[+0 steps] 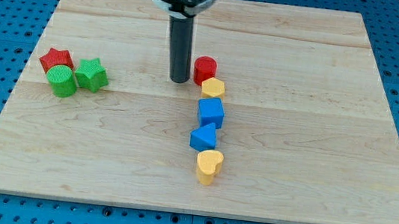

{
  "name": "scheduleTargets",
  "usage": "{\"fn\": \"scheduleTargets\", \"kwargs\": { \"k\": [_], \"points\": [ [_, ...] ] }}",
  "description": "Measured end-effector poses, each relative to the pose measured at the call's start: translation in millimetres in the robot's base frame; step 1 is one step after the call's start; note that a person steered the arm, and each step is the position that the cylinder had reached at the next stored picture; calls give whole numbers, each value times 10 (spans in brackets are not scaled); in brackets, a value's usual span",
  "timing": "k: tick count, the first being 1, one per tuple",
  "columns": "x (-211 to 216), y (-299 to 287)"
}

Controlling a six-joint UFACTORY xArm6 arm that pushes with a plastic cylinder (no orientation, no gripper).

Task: Move the green star to the top of the red circle

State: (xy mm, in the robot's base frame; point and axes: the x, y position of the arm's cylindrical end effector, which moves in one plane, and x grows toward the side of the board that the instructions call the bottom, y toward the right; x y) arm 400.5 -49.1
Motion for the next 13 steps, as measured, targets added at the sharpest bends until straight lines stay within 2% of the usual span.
{"fn": "scheduleTargets", "kwargs": {
  "k": [3, 4, 6, 7, 9, 10, 13],
  "points": [
    [-115, 242],
    [-213, -363],
    [-366, -2083],
    [-149, -2514],
    [582, -2415],
    [741, -2147],
    [246, -1269]
  ]
}}
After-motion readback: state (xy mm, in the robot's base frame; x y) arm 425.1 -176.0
